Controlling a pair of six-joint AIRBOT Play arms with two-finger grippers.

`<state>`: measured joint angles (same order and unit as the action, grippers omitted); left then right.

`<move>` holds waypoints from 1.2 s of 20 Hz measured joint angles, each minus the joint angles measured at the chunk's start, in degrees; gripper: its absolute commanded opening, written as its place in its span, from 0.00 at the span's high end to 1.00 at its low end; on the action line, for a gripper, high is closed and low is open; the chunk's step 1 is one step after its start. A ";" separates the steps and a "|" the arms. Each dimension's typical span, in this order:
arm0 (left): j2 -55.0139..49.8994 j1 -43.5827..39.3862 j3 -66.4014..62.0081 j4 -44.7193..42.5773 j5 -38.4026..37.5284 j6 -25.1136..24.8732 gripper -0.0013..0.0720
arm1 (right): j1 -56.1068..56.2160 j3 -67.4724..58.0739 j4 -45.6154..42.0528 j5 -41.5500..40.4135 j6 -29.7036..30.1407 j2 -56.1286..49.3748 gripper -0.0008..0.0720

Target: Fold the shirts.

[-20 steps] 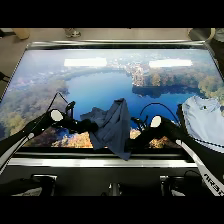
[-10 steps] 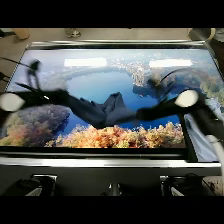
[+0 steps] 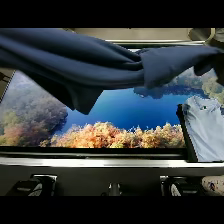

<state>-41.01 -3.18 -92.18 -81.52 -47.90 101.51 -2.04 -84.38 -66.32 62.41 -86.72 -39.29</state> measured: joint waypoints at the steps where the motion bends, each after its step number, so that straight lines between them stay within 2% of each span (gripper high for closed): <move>1: 0.33 0.20 -0.20 -0.02 -0.70 -0.85 0.95 | -0.13 -0.35 -0.79 -0.44 -0.68 0.76 0.96; 3: 0.48 0.37 1.16 -0.15 -2.91 -2.29 0.95 | -0.37 -0.68 -3.02 0.85 -2.19 0.63 0.96; 8: -0.02 0.13 18.16 0.11 -6.45 -3.76 0.95 | -0.52 3.26 -7.87 15.78 -5.27 -9.05 0.96; 10: -0.48 -1.27 29.00 1.97 -4.24 -3.93 0.95 | -0.52 8.00 -8.31 16.92 -5.46 -15.12 0.96; 12: -1.27 -3.28 38.16 4.55 0.31 -4.04 0.95 | -0.55 13.05 -7.37 13.55 -5.86 -21.92 0.93; 13: -1.88 -4.48 42.14 6.03 2.86 -4.07 0.95 | -0.55 14.99 -5.97 10.67 -6.10 -25.73 0.68; 14: -2.54 -5.44 44.94 7.13 4.83 -4.09 0.95 | -0.55 16.26 -4.33 8.07 -6.29 -29.14 0.28; 15: -3.15 -6.16 47.04 8.09 6.62 -4.11 0.95 | -0.68 16.96 -1.86 5.99 -6.27 -32.26 0.10; 18: -4.04 -6.69 49.57 9.42 9.57 -5.51 0.95 | -0.85 15.89 3.58 4.79 -3.74 -37.40 0.14; 22: -4.39 -5.62 49.31 10.03 9.90 -8.55 0.95 | -0.04 15.56 5.33 12.96 -0.98 -37.70 0.17; 24: -4.50 -5.40 49.22 10.27 9.73 -9.29 0.95 | 2.51 21.05 5.62 14.34 -0.48 -37.48 0.27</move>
<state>-45.52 -8.58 -42.96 -71.24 -38.17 92.23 0.47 -63.33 -60.71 76.75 -87.20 -76.77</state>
